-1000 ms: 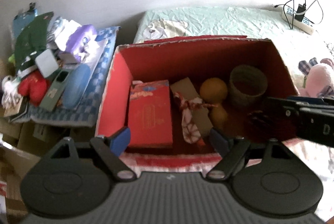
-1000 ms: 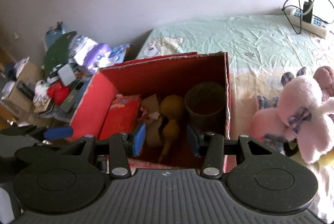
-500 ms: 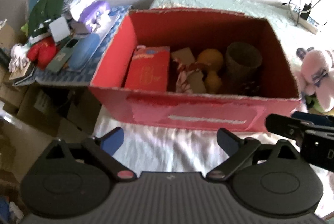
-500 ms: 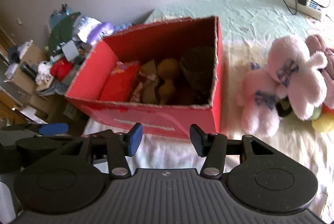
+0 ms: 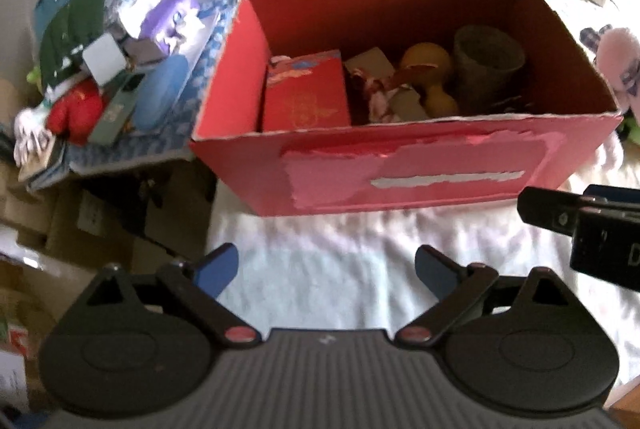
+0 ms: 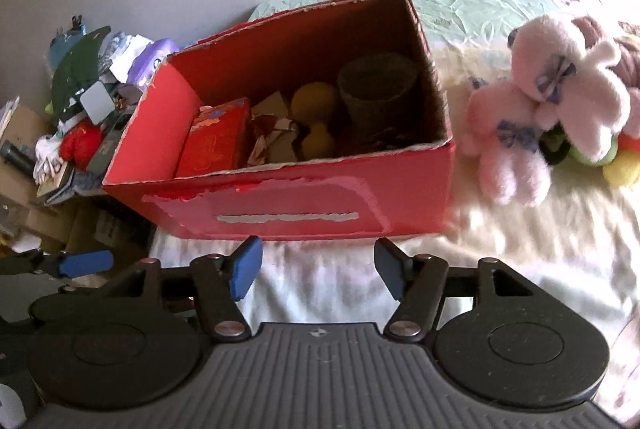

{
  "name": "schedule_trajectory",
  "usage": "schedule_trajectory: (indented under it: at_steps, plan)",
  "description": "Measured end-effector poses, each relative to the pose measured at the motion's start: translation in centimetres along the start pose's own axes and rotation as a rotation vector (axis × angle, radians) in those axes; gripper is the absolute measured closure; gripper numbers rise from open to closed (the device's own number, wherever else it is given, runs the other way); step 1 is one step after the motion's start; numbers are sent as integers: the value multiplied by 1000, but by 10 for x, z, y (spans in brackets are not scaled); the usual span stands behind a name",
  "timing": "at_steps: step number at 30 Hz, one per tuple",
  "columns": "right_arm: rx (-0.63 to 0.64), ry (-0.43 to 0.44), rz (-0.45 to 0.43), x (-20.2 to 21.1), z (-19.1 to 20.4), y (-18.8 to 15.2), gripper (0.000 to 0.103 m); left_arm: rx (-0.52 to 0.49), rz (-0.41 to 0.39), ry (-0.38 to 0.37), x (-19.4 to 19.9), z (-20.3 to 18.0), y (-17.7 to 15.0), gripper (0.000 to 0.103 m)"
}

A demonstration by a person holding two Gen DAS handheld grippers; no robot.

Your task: Organize objects

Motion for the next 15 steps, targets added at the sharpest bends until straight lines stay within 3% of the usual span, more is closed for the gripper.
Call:
schedule_trajectory:
  at_steps: [11,15]
  plan:
    - [24,-73,-7,-4,8,-1,34,-18,18,-46,-11,16,3,6]
    - [36,-92,-5,-7,3,2,33,-20,23,-20,-16,18,5,6]
Point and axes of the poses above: each gripper's, at about its wrist camera, not at the fingertips, and x roughly against the way its jaws point, z to its left, y to its top, the point moved 6 cm from there along -x, roughly the way its jaws point, and after that the axes turned 10 degrees about -z, right-handed, at the moved point
